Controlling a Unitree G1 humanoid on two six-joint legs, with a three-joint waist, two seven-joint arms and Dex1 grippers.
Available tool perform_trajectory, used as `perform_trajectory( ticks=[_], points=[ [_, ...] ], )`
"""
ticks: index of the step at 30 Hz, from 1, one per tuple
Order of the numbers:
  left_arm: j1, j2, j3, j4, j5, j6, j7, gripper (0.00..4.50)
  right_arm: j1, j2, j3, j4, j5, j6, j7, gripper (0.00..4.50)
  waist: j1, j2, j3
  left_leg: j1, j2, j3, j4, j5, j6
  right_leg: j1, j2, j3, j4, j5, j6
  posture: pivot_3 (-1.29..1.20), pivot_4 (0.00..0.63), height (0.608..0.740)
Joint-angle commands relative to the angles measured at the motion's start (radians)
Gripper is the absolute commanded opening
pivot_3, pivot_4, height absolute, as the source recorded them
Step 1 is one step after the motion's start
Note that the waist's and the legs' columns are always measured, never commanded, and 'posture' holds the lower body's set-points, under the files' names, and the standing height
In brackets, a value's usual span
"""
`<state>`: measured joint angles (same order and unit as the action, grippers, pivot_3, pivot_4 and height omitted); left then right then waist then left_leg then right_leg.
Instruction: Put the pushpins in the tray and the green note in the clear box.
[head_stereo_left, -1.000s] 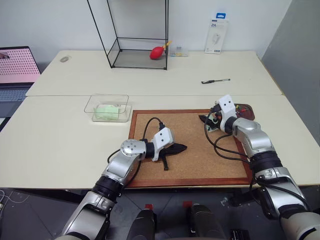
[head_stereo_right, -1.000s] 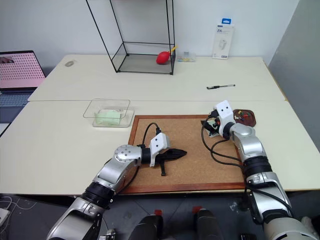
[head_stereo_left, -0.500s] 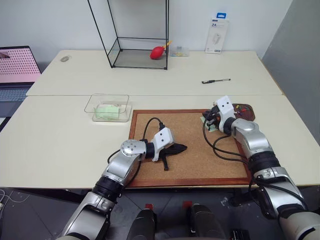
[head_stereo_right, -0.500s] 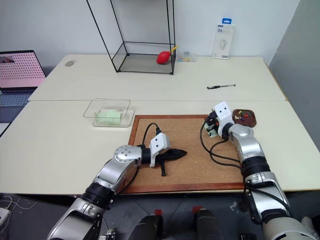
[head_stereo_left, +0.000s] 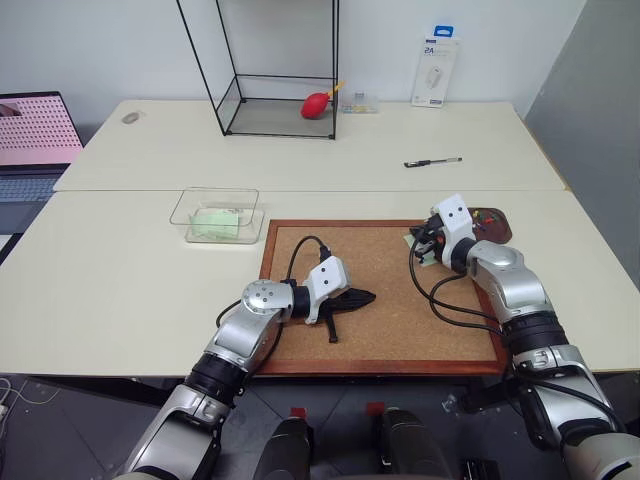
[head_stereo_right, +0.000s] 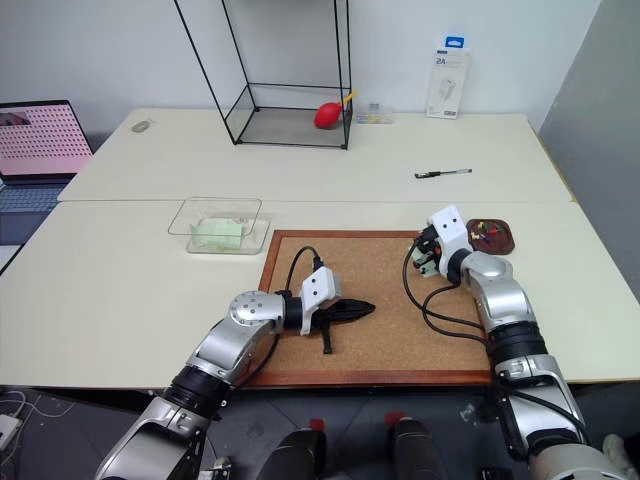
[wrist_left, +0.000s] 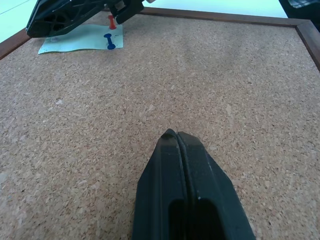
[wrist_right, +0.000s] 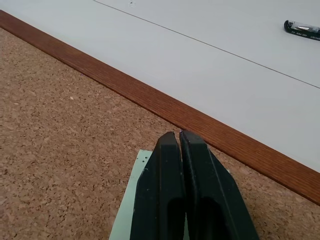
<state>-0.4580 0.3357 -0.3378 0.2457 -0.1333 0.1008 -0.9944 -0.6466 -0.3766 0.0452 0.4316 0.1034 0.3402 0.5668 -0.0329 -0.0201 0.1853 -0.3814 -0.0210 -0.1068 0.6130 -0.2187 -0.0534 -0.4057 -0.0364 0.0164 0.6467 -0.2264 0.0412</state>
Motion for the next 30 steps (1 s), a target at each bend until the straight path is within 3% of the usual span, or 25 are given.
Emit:
perform_trajectory(
  ticks=[1,12,18,24,30],
  points=[
    [0.024,0.002,-0.015,0.024,0.027,0.018,0.001,0.0,-0.007,0.009,-0.034,-0.099,0.037,0.007,0.004,0.01,0.0,0.0,0.0,0.0,0.0,0.0,0.0,0.0,0.0,0.0,0.0,0.0,0.0,0.0,0.0,0.0,0.15,0.74],
    [0.026,0.003,-0.02,0.033,0.032,0.014,-0.004,0.0,0.016,-0.002,-0.059,-0.197,0.054,0.059,-0.007,0.01,-0.001,0.0,0.0,0.0,0.0,0.0,0.0,0.0,0.0,0.0,0.0,0.0,0.0,0.0,0.0,0.0,0.15,0.74],
    [0.023,0.003,-0.022,0.034,0.034,0.011,-0.006,0.0,0.042,-0.074,-0.114,-0.263,0.063,0.086,-0.013,0.01,0.0,0.001,0.0,0.0,0.0,0.0,0.0,0.0,0.0,0.0,0.0,0.0,0.0,0.0,0.0,0.0,0.15,0.74],
    [0.023,0.005,-0.023,0.037,0.036,0.003,-0.011,0.0,0.075,-0.21,-0.075,-0.197,-0.085,-0.035,-0.057,0.01,0.0,0.001,0.0,0.0,0.0,0.0,0.0,0.0,0.0,0.0,0.0,0.0,0.0,0.0,0.0,0.0,0.15,0.74],
    [0.013,0.004,-0.027,0.049,0.046,-0.013,-0.015,0.0,0.059,-0.236,-0.036,-0.049,-0.188,-0.159,-0.127,0.01,-0.002,0.001,-0.001,0.001,0.0,0.001,0.0,0.0,0.0,0.0,0.0,0.0,0.0,0.0,0.0,0.0,0.15,0.74]
  ],
)
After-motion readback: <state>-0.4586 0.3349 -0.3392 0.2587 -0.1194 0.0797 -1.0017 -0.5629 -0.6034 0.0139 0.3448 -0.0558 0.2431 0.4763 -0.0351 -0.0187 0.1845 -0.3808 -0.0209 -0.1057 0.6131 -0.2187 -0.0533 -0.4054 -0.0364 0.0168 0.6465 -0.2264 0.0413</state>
